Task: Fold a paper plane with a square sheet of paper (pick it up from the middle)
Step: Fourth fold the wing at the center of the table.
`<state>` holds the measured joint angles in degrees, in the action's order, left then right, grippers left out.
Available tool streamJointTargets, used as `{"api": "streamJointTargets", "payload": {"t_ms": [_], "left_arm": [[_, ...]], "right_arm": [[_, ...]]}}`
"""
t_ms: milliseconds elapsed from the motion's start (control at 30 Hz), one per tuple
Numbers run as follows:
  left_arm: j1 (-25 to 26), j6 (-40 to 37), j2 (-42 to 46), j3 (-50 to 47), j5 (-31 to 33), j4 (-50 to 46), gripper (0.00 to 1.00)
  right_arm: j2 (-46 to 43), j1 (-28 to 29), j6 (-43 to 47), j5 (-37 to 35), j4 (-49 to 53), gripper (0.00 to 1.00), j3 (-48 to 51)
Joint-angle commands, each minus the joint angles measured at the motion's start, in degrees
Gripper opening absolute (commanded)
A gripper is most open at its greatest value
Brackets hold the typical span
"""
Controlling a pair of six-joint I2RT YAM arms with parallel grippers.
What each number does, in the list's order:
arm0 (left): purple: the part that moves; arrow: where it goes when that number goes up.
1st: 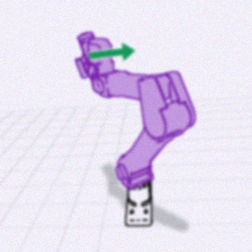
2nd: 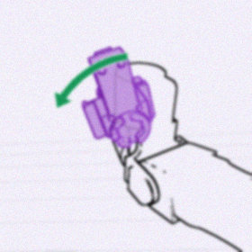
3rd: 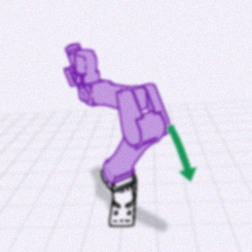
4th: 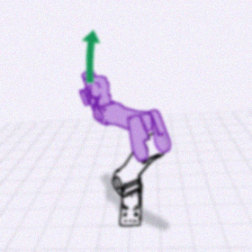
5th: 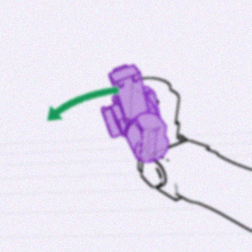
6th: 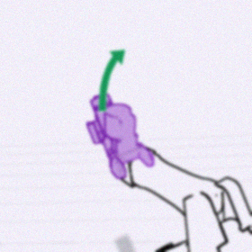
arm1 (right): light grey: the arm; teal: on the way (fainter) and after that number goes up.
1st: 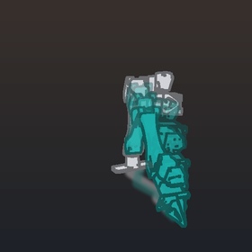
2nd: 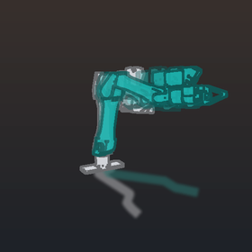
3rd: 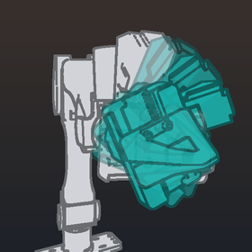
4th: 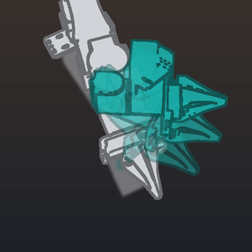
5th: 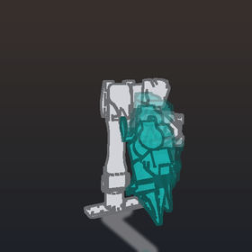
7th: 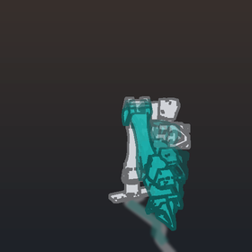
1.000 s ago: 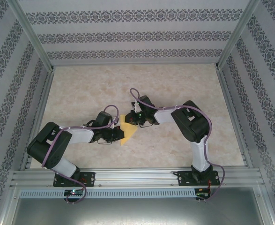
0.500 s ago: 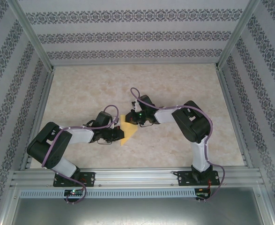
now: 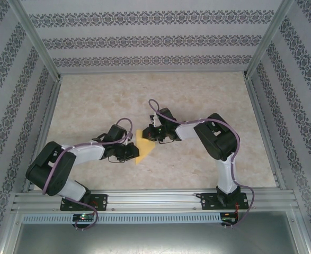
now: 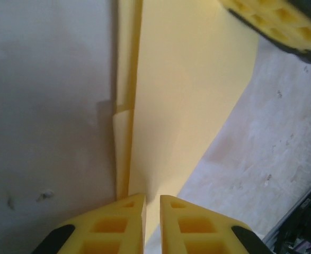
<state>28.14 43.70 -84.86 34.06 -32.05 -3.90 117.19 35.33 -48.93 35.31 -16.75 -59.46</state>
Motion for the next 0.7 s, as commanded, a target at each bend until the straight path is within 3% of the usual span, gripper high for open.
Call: {"api": "streamJointTargets", "payload": {"t_ms": [0,200,400,567,667], "left_arm": [[0.64,-1.34,2.00,7.42,0.12,-8.16,0.18],[0.51,1.13,-4.89,14.68,-3.87,-4.59,0.19],[0.51,3.13,-11.07,12.00,-4.01,0.00,0.13],[0.43,3.37,-8.68,9.01,-3.08,1.95,0.12],[0.43,2.88,-3.96,7.63,0.54,-1.33,0.10]], "right_arm": [[1.33,-0.99,0.54,-3.06,2.38,0.03,1.85],[1.36,-0.73,0.20,-3.37,1.71,0.03,2.54],[1.35,-0.53,-0.14,-3.42,1.14,0.04,2.87],[1.30,-0.66,-0.28,-4.00,1.26,0.03,3.15],[1.28,-0.97,-0.25,-4.10,1.21,0.03,3.31]]}}
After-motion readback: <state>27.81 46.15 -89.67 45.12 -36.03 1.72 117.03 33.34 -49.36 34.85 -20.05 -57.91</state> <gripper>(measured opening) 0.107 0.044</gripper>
